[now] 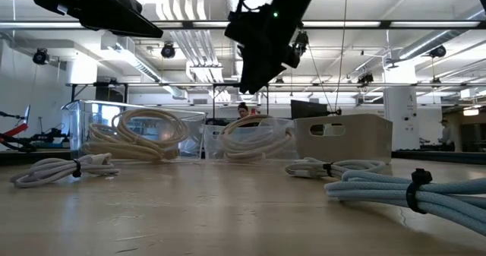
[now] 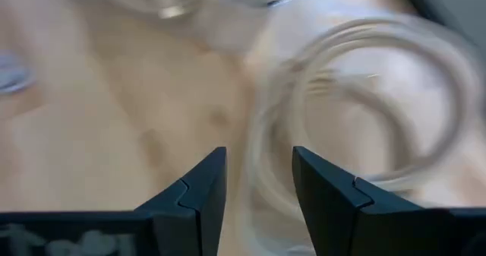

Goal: Pick & Place USB Port
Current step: Put the white charger cable into the white bin

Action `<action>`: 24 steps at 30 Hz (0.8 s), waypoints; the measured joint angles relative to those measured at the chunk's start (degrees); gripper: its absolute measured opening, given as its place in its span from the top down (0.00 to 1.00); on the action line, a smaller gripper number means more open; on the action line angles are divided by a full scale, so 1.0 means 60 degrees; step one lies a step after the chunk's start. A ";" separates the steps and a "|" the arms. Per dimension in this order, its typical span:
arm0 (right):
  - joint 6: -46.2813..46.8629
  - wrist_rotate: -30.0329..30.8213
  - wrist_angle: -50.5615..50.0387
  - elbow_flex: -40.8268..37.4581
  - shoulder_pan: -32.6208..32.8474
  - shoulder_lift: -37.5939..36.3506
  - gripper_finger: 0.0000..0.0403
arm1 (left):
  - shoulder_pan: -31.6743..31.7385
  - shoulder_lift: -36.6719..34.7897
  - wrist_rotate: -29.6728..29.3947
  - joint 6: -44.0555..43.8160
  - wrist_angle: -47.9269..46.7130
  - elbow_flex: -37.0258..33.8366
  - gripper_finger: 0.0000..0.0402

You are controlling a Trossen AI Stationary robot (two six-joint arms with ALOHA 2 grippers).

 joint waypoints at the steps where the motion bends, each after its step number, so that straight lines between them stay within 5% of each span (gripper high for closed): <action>1: 0.0022 -0.0301 -0.0003 -0.0015 0.0089 0.0000 0.64 | 0.0000 0.0000 0.0000 0.0000 0.0000 0.0000 0.58; 13: 0.0928 -0.2820 -0.0912 -0.0199 0.1554 -0.0002 0.64 | 0.0002 0.0000 0.0003 0.0000 0.0000 0.0000 0.58; 24: 0.3599 -0.3159 -0.0960 -0.1305 0.2264 -0.0004 0.59 | 0.0002 0.0000 0.0000 -0.0004 0.0007 0.0000 0.58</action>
